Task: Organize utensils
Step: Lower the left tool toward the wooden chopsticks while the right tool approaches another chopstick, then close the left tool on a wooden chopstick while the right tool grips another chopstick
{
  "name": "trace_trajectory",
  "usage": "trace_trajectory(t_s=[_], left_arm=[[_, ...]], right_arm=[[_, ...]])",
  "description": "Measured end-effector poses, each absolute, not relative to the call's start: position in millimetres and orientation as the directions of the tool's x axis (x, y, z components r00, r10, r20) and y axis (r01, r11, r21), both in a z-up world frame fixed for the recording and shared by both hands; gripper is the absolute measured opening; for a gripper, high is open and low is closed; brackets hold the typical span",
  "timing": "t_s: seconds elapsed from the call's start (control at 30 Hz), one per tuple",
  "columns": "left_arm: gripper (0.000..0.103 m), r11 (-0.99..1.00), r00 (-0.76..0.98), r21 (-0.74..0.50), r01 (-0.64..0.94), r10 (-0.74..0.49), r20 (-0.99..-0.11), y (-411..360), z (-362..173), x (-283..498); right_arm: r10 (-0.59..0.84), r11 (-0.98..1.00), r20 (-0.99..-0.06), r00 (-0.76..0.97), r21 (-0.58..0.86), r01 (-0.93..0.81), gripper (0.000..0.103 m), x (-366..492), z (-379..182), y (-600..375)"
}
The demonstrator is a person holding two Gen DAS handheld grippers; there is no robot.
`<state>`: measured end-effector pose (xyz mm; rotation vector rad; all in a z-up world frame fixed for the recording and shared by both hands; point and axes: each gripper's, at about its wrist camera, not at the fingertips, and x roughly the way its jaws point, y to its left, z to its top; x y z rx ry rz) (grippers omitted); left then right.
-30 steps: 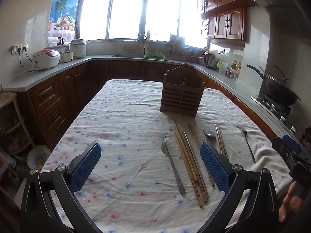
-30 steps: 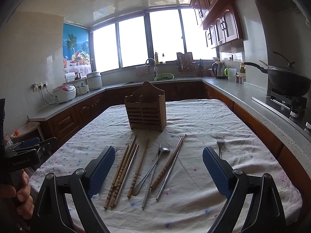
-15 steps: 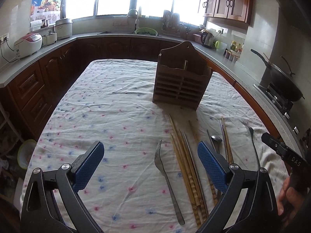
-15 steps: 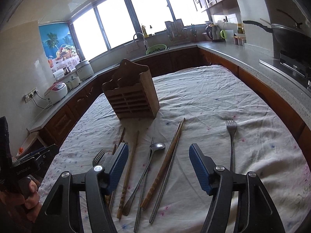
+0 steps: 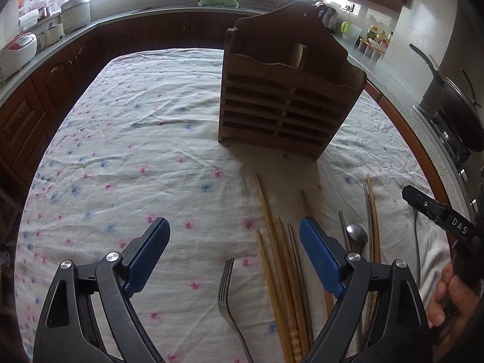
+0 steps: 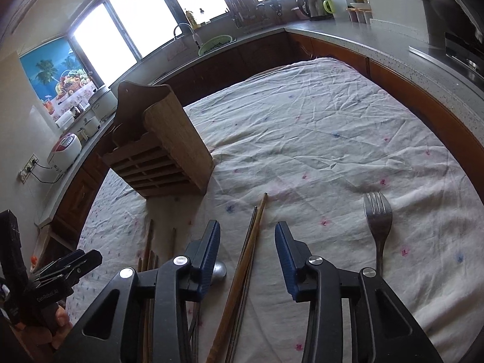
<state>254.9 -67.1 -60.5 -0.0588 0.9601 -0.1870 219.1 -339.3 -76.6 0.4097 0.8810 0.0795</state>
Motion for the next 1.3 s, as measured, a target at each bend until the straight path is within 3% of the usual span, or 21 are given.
trace_trajectory(t_s=[0.23, 0.37, 0.43, 0.6, 0.77, 0.8, 1.0, 1.3], left_arm=[[0.073, 0.978, 0.475, -0.143, 0.151, -0.198, -0.857, -85.3, -83.7, 291.8], [0.069, 0.975, 0.431, -0.153, 0.160, -0.209, -0.878, -92.7, -94.5, 305.7], [0.061, 0.974, 0.412, -0.151, 0.171, -0.210, -0.887, -97.5, -99.5, 311.0], [0.056, 0.979, 0.422, -0.079, 0.187, -0.152, -0.894, -109.3, -103.3, 318.5], [0.022, 0.978, 0.462, -0.002, 0.210, -0.101, -0.881, -122.7, -104.3, 318.6], [0.008, 0.978, 0.458, -0.011, 0.209, -0.108, -0.882, -122.5, -103.7, 319.4], [0.007, 0.976, 0.437, -0.128, 0.174, -0.193, -0.879, -102.3, -93.4, 324.0], [0.006, 0.951, 0.522, -0.241, 0.191, -0.307, -0.796, -62.2, -38.3, 283.7]], right_arm=[[0.261, 0.901, -0.781, 0.567, 0.408, 0.147, 0.021, 256.2, -102.5, -349.1], [0.278, 0.895, -0.795, 0.539, 0.418, 0.154, 0.021, 273.9, -114.1, -349.4], [0.276, 0.899, -0.807, 0.523, 0.409, 0.156, 0.021, 280.7, -119.2, -347.6], [0.259, 0.910, -0.824, 0.504, 0.382, 0.157, 0.016, 290.8, -124.3, -343.9], [0.235, 0.924, -0.829, 0.508, 0.352, 0.148, 0.006, 295.3, -126.1, -339.6], [0.235, 0.923, -0.828, 0.510, 0.354, 0.149, 0.006, 295.0, -126.1, -340.2], [0.270, 0.906, -0.797, 0.541, 0.400, 0.136, 0.004, 286.6, -110.3, -341.0], [0.306, 0.898, -0.731, 0.610, 0.434, 0.068, 0.004, 259.1, -61.8, -336.2]])
